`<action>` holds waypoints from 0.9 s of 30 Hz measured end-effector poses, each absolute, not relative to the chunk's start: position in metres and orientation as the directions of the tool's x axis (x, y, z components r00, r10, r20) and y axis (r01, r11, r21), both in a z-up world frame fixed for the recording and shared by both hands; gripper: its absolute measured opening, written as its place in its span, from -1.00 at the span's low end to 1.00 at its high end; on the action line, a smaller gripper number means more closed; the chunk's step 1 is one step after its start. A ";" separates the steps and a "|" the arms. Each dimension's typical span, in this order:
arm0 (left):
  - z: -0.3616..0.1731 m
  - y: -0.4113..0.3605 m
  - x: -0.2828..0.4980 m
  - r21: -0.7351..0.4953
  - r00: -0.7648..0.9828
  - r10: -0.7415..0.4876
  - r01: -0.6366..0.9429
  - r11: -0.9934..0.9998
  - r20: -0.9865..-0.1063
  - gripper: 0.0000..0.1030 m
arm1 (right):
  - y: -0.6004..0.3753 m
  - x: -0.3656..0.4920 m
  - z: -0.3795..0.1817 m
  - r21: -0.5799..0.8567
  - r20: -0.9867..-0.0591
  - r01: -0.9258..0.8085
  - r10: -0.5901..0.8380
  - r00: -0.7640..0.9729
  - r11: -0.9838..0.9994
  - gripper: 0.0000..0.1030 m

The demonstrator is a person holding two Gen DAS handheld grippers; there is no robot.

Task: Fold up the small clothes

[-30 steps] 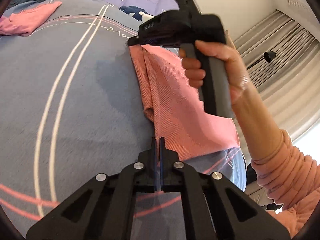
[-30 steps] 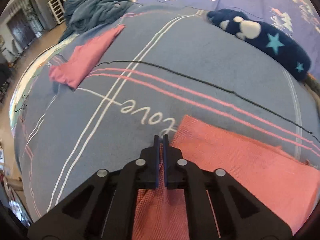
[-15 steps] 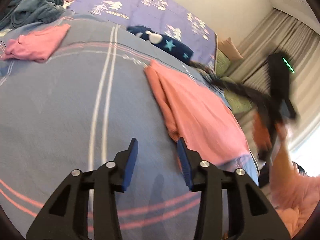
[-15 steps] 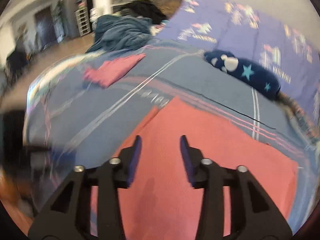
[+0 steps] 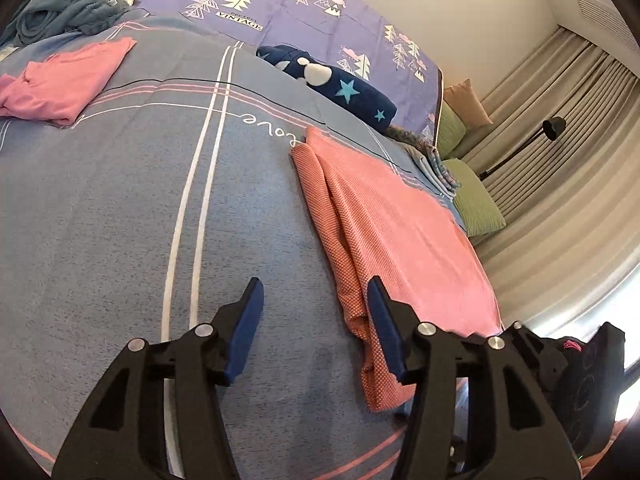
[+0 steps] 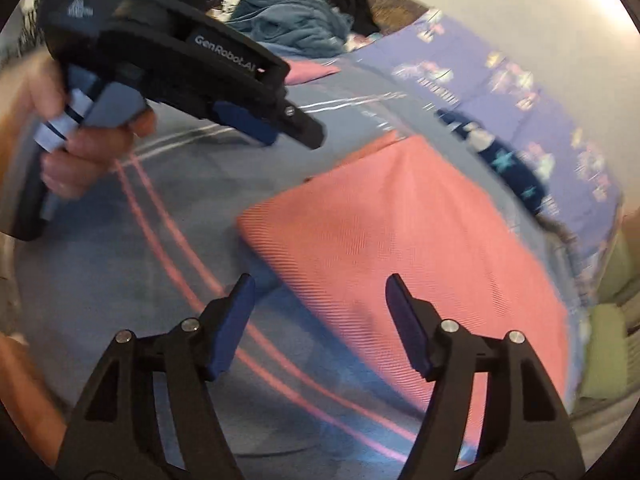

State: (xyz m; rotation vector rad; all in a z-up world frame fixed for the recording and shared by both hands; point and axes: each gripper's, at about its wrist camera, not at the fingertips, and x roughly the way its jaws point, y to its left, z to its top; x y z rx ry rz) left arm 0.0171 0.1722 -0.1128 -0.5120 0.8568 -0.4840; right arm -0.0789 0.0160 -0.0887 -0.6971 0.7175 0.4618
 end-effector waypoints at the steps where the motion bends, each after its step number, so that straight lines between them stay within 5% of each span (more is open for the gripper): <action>1: -0.113 0.173 0.017 -0.596 0.566 -0.583 0.190 0.780 -0.583 0.06 | 0.018 -0.079 -0.091 -0.464 -0.697 -0.569 0.116 0.707 0.679 0.25; 7: -0.108 0.188 0.019 -0.604 0.610 -0.544 0.131 0.786 -0.577 0.09 | 0.043 -0.067 -0.105 -0.576 -0.608 -0.477 0.042 0.793 0.664 -0.39; 9: -0.107 0.196 0.019 -0.612 0.621 -0.534 0.108 0.783 -0.574 0.11 | 0.051 -0.067 -0.109 -0.601 -0.597 -0.478 0.038 0.801 0.641 -0.76; 11: -0.106 0.200 0.020 -0.615 0.624 -0.530 0.099 0.782 -0.574 0.12 | 0.047 -0.073 -0.105 -0.565 -0.606 -0.499 0.079 0.791 0.657 -0.82; 19: -0.107 0.195 0.033 -0.620 0.600 -0.551 0.114 0.776 -0.579 0.12 | -0.007 -0.067 -0.061 -0.090 -0.707 -0.628 0.394 0.587 0.773 -0.86; 22: -0.108 0.192 0.034 -0.621 0.593 -0.557 0.120 0.775 -0.581 0.12 | -0.007 -0.069 -0.055 -0.026 -0.716 -0.649 0.439 0.543 0.760 -0.81; 24: -0.109 0.192 0.033 -0.619 0.590 -0.556 0.118 0.776 -0.585 0.12 | 0.002 -0.080 -0.056 -0.130 -0.707 -0.648 0.388 0.591 0.750 -0.24; 27: -0.111 0.197 0.030 -0.620 0.593 -0.548 0.103 0.778 -0.590 0.12 | 0.021 -0.098 -0.071 -0.330 -0.713 -0.665 0.285 0.641 0.670 0.01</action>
